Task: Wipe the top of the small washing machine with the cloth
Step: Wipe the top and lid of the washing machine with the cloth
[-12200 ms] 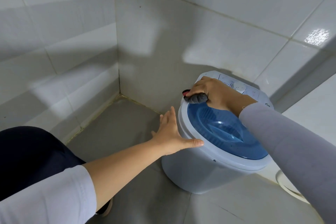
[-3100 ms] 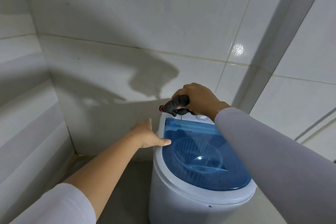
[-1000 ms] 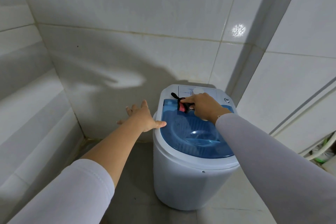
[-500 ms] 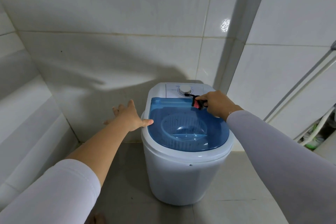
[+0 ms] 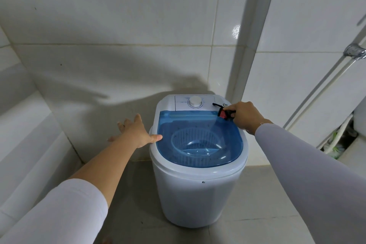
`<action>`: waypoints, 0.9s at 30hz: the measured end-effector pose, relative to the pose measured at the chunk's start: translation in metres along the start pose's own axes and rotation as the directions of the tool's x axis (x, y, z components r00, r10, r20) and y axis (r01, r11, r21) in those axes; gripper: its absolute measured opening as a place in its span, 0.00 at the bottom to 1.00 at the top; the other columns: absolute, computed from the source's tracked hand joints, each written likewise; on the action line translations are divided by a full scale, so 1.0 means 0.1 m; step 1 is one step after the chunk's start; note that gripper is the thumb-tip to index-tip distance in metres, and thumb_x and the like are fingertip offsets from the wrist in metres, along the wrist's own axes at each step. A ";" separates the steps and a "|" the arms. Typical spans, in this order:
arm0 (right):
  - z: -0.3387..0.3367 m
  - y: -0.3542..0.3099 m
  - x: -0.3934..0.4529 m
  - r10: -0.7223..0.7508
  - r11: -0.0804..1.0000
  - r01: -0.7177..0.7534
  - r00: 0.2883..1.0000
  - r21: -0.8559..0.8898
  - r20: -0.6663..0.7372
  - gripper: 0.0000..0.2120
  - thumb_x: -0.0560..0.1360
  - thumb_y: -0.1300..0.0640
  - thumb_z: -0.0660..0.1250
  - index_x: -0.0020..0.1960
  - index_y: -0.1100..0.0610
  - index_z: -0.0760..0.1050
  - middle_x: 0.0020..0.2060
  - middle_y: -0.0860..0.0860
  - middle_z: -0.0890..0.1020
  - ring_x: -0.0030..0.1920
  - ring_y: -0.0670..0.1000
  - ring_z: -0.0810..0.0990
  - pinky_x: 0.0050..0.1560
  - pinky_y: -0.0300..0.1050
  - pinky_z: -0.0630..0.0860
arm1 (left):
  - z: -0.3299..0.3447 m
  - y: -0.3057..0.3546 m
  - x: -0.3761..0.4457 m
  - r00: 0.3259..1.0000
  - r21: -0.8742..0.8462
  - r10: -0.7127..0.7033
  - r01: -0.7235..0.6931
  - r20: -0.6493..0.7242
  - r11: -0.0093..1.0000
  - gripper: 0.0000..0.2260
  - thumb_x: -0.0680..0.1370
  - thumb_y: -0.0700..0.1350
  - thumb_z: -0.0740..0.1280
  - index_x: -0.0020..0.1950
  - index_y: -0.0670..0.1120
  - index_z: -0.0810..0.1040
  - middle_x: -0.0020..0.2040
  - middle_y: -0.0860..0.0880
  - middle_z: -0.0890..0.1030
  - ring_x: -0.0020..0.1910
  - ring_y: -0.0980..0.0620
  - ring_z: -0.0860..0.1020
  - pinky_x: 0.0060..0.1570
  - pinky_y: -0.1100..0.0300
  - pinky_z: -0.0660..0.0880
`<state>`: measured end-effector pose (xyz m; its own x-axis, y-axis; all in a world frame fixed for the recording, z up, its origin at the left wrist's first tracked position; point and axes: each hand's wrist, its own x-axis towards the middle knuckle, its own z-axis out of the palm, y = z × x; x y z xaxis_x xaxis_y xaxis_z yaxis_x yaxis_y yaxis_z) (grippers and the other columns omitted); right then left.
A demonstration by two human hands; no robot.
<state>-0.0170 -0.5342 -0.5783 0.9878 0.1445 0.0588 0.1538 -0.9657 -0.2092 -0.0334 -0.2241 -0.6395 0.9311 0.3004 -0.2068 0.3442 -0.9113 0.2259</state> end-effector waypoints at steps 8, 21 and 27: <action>-0.22 -0.67 0.17 -0.152 0.979 0.161 0.985 0.127 -0.080 0.24 0.74 0.71 0.57 0.63 0.53 0.75 0.56 0.57 0.81 0.55 0.56 0.78 0.56 0.46 0.75 | -0.10 0.09 -0.26 0.999 -0.093 -0.034 0.033 -0.014 0.995 0.54 0.65 0.67 0.71 0.79 0.49 0.43 0.79 0.41 0.50 0.78 0.39 0.47 0.70 0.31 0.56; 0.38 -1.60 0.09 -0.397 0.900 0.417 0.904 -0.123 0.161 0.23 0.75 0.68 0.56 0.65 0.50 0.73 0.59 0.56 0.79 0.58 0.59 0.76 0.56 0.49 0.74 | 0.03 -0.07 -0.21 0.997 -0.119 0.001 0.008 0.073 0.993 0.58 0.61 0.72 0.69 0.79 0.47 0.44 0.78 0.41 0.55 0.78 0.39 0.50 0.72 0.38 0.55; 0.43 -1.51 0.09 -0.377 0.917 0.390 0.916 -0.081 0.136 0.26 0.74 0.70 0.57 0.66 0.48 0.72 0.60 0.56 0.79 0.59 0.59 0.76 0.59 0.53 0.76 | -0.07 -0.03 -0.37 0.994 -0.187 -0.026 0.046 0.107 0.981 0.55 0.65 0.67 0.71 0.79 0.49 0.42 0.79 0.42 0.49 0.78 0.39 0.44 0.72 0.34 0.54</action>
<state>-0.0300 -0.3783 -0.5880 0.8506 0.5259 0.0002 0.5238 -0.8471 -0.0896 -0.0683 -0.2311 -0.6257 0.9034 0.2926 -0.3136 0.4035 -0.8276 0.3902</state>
